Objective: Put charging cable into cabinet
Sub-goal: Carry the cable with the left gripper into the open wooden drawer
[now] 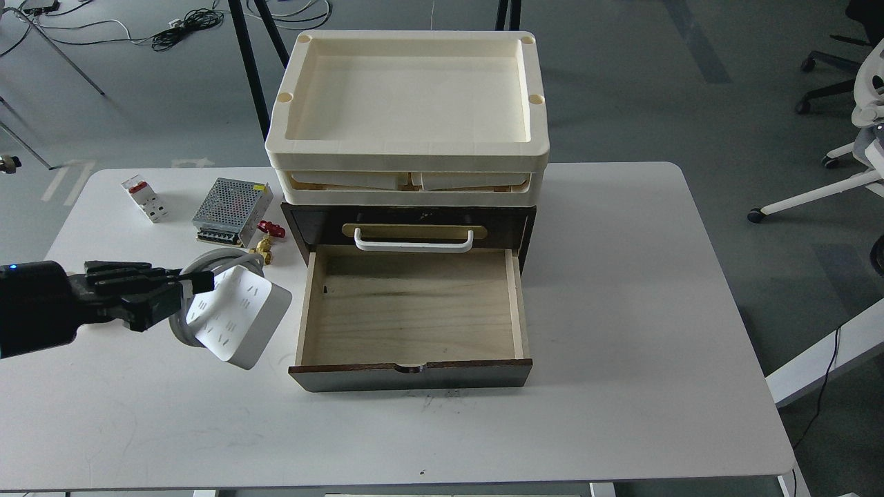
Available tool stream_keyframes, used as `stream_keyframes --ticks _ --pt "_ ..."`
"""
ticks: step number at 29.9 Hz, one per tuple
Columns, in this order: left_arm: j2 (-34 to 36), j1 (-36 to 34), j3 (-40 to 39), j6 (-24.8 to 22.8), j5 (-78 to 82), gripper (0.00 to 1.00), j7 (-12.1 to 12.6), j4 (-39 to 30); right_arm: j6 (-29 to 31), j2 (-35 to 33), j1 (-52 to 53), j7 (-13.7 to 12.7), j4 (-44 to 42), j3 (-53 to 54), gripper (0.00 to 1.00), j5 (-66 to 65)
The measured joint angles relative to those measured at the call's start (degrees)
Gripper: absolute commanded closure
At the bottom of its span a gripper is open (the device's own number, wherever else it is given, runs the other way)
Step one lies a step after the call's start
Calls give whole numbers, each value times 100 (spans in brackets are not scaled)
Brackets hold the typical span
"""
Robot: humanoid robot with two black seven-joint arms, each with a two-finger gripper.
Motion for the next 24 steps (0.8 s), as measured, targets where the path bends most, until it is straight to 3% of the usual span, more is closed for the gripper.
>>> stream_keyframes --ticks 12,24 --pt "-1830 1 -67 -71 -1330 99 -3 475 0 -29 -25 2 -7 6 1 0" --pt "-2962 569 -41 -67 -1443 99 -5 1807 0 -111 -48 2 -5 2 1 0"
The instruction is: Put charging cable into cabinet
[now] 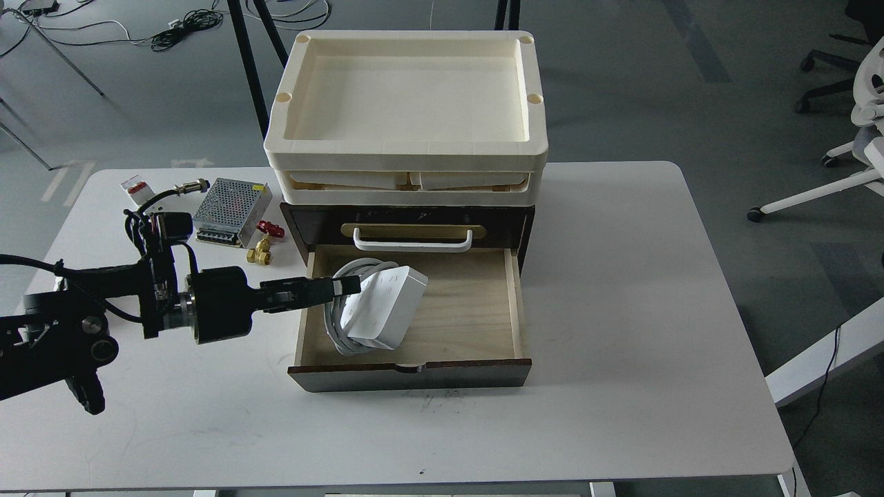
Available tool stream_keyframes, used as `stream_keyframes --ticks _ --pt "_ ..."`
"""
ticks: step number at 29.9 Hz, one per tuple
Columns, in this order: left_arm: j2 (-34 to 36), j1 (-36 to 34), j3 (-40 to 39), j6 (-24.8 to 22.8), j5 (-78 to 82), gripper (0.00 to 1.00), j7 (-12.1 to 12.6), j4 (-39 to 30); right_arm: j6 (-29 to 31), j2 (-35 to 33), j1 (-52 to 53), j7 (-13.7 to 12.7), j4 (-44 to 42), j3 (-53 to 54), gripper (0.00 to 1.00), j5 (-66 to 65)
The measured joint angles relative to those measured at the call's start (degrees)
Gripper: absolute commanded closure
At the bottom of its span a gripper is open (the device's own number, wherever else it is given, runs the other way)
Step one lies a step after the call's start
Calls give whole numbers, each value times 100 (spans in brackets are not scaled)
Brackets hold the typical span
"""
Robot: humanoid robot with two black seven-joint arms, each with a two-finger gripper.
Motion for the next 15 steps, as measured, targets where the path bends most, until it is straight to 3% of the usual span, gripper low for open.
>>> stream_keyframes --ticks 15 --pt "-486 118 -9 29 -4 94 0 583 0 -1 -60 4 -4 16 1 8"
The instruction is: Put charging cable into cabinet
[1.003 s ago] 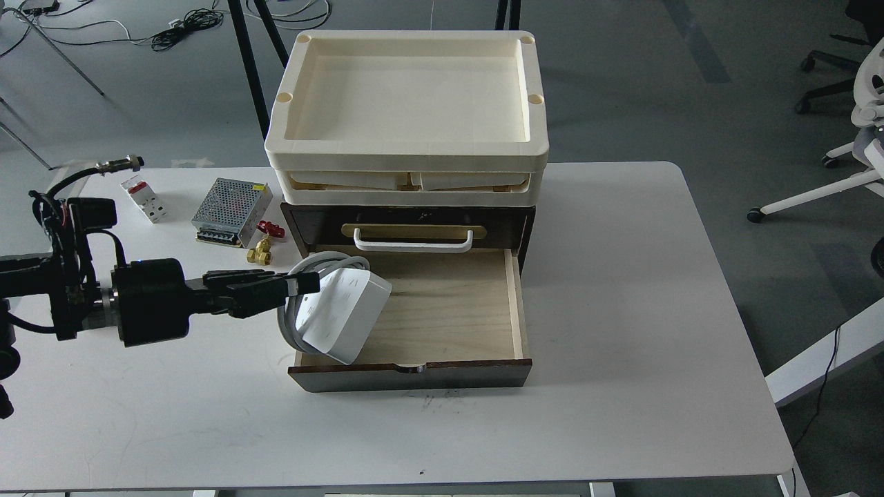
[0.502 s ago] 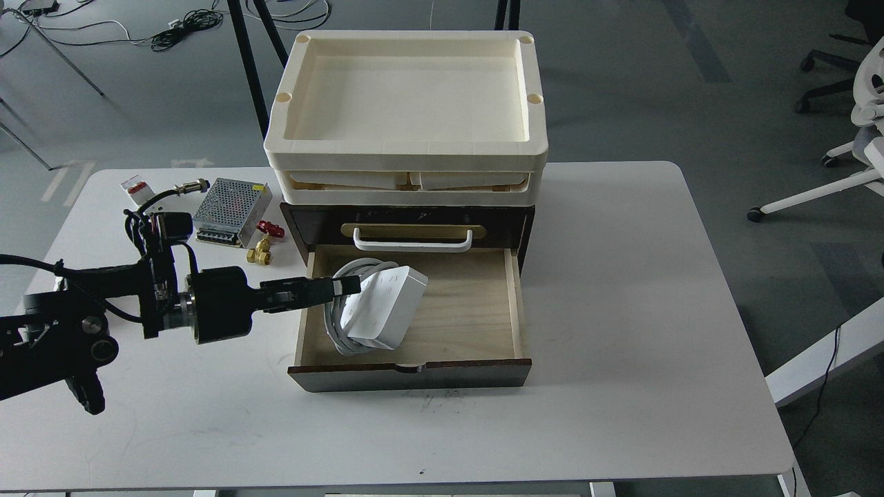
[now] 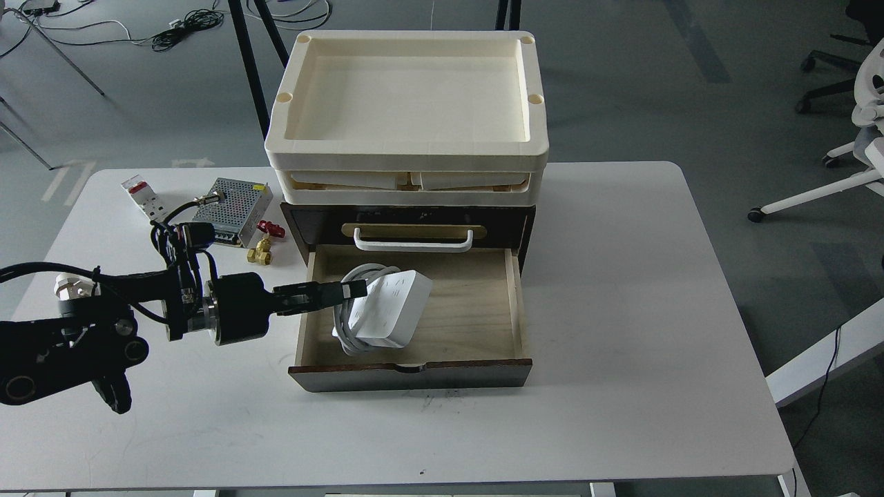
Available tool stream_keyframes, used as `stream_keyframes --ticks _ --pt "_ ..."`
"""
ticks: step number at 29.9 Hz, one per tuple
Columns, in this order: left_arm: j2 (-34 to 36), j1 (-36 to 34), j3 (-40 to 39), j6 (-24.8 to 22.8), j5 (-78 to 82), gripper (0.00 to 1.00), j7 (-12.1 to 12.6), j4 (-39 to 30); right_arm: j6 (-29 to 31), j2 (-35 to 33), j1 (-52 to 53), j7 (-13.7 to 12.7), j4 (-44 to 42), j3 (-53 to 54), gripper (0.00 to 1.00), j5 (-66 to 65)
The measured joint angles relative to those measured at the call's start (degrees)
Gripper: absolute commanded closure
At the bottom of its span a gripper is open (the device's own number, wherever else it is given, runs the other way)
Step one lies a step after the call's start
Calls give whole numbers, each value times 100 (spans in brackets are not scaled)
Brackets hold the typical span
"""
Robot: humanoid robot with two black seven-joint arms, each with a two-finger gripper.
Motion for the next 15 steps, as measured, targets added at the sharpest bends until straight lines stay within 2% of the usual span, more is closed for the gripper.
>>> stream_keyframes --ticks 5,9,15 --pt "-41 71 -9 55 7 89 0 147 0 0 -58 35 -1 1 1 2" --pt "-46 88 -12 116 3 73 0 211 0 0 -77 46 5 1 1 2" --pt "-47 91 -11 122 -6 60 1 222 0 0 -83 47 4 8 1 2"
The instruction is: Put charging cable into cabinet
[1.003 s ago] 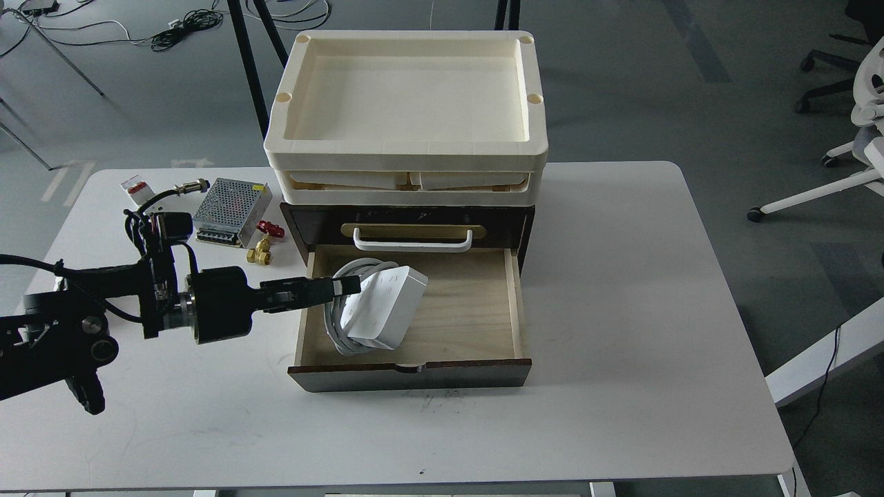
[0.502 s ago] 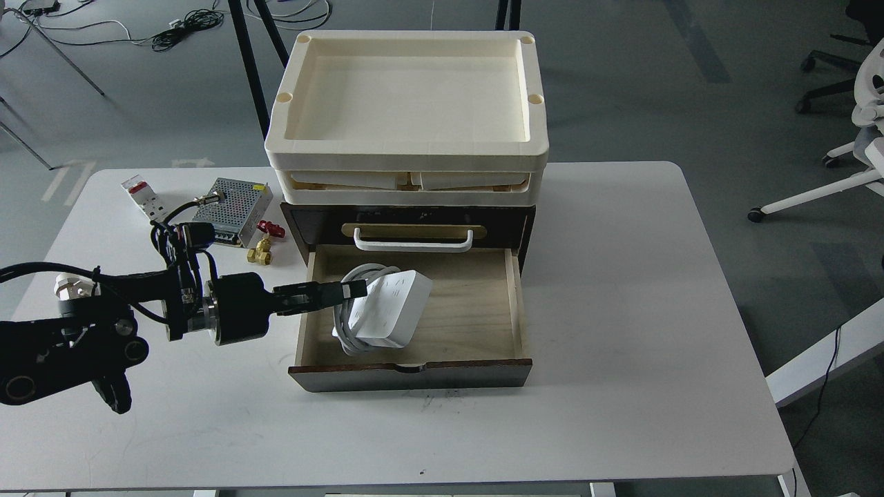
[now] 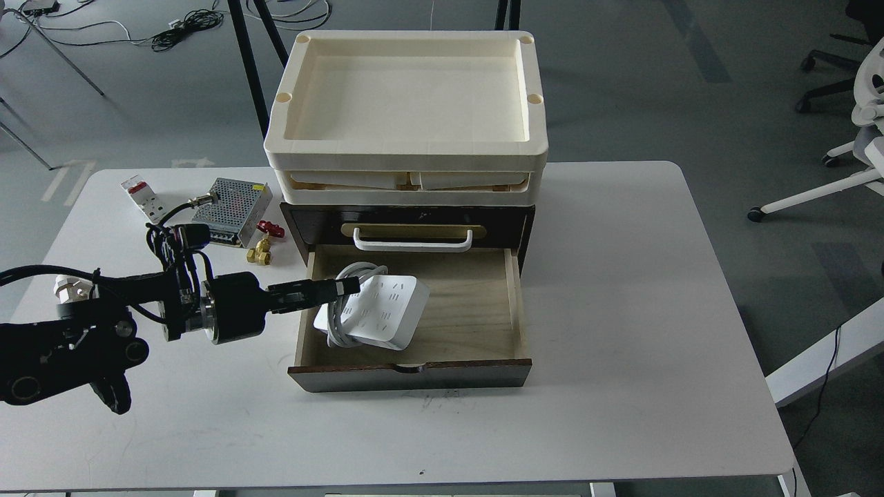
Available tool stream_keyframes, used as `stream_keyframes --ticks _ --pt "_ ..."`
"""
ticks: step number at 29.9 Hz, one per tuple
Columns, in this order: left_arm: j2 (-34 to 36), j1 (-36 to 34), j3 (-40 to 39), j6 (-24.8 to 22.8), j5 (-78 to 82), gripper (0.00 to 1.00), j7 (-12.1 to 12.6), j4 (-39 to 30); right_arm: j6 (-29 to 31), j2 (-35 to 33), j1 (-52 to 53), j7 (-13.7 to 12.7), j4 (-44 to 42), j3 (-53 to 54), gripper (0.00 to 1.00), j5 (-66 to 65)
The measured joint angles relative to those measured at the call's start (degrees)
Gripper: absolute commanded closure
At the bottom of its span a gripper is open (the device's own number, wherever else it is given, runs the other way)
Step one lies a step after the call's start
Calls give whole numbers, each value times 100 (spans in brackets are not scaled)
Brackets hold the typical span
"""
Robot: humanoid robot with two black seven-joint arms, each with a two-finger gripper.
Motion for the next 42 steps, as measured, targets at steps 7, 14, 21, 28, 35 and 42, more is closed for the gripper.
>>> stream_keyframes --ticks 7,14,21,28,35,42 --pt "0 -8 0 -36 5 46 0 -20 0 0 0 0 2 2 1 0" --pt "103 -11 -352 -69 -540 35 0 -36 0 -1 0 0 6 39 0 0" --pt "715 83 -488 -101 -2113 28 1 -23 0 -32 2 0 29 91 0 0" --pt "955 261 -944 -607 -3947 25 1 159 0 15 63 0 174 162 0 0" --pt "850 298 -2146 -2161 -5633 23 1 1426 0 299 262 0 457 700 0 0" --pt "247 304 -2842 -2246 -6581 23 1 3049 0 768 391 -1 441 1040 1 -8"
